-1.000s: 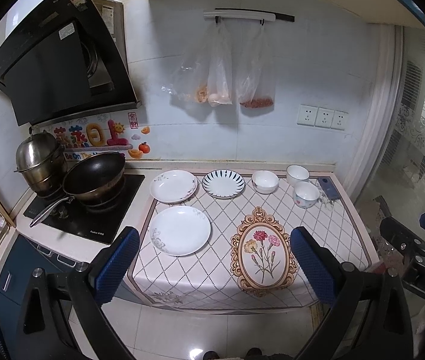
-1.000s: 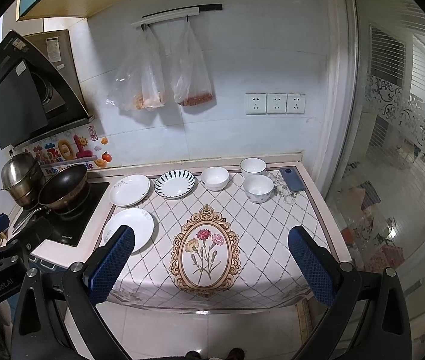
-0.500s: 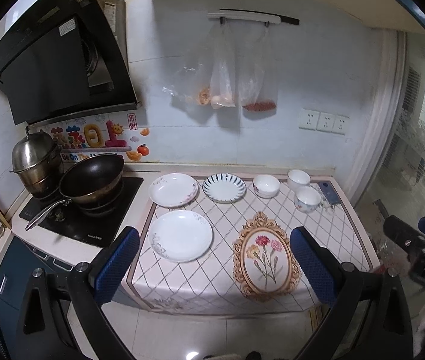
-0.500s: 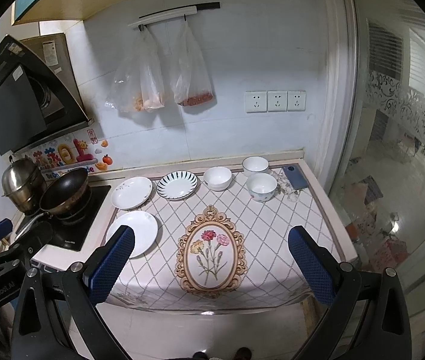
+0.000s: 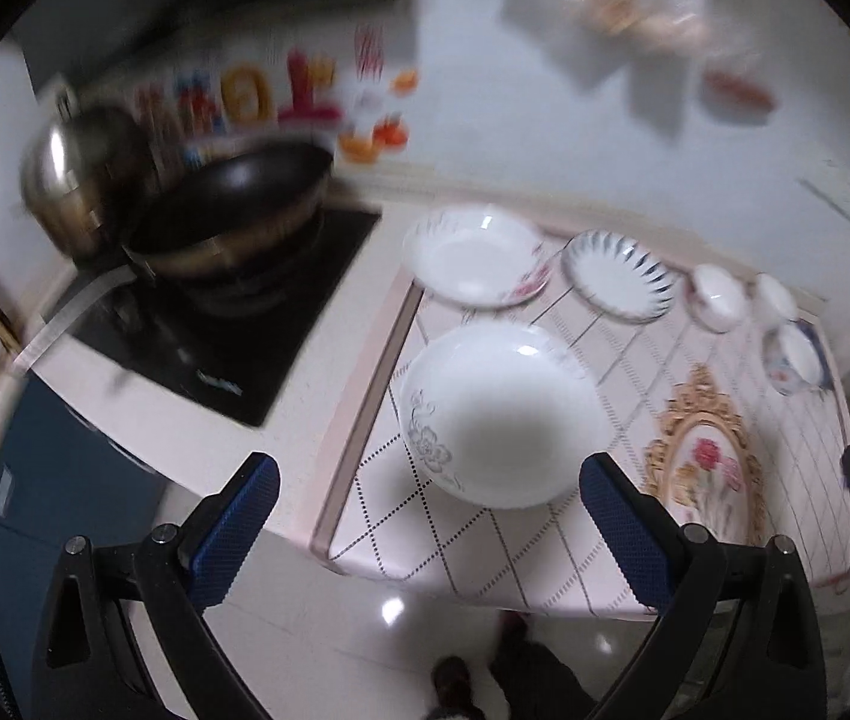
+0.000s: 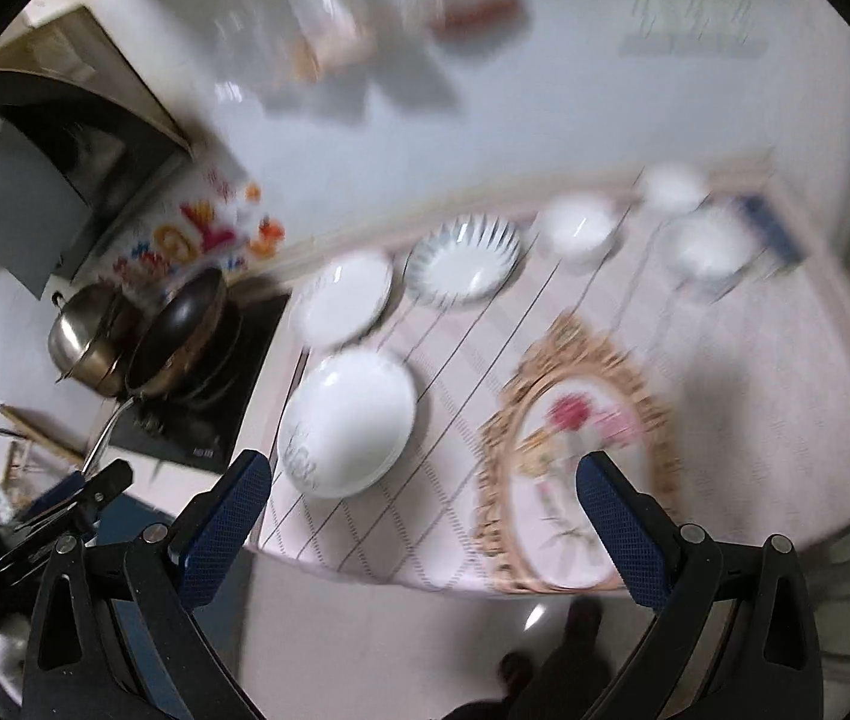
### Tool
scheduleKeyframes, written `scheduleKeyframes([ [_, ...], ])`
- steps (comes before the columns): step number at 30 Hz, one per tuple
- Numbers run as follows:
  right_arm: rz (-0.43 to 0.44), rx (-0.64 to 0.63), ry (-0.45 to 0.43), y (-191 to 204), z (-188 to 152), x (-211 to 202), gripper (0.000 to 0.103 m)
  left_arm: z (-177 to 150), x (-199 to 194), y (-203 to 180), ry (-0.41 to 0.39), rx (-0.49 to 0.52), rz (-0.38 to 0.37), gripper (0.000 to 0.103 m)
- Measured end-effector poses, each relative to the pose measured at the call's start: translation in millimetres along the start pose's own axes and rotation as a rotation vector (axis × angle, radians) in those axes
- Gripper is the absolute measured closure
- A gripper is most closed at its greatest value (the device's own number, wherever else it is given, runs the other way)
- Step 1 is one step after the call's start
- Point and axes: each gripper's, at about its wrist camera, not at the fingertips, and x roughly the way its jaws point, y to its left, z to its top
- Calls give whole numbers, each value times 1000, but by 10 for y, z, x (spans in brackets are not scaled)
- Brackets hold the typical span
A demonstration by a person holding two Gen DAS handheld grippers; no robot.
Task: Organize plates and bowls
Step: 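Reach both grippers to the grey-floral white plate and close on its rim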
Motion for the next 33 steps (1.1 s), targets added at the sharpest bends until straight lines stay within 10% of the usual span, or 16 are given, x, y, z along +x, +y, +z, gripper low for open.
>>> scheduleKeyframes([
  [12, 133, 24, 361, -164, 398, 2784, 21, 237, 1754, 272, 329, -146, -26, 18],
  [16, 161, 33, 432, -179, 402, 3163, 33, 265, 2064, 278, 391, -154, -70, 30],
  [19, 199, 40, 471, -194, 406, 3423, 49, 256, 2209, 249, 431, -134, -79, 60],
  [21, 215, 32, 488, -173, 414, 3576, 74, 242, 2260, 247, 447, -134, -77, 74],
  [24, 222, -5, 505, -93, 404, 3731, 89, 235, 2235, 220, 431, -121, -59, 77],
  [33, 203, -61, 488, -73, 397, 3691, 89, 339, 2023, -105, 387, -57, -48, 79],
])
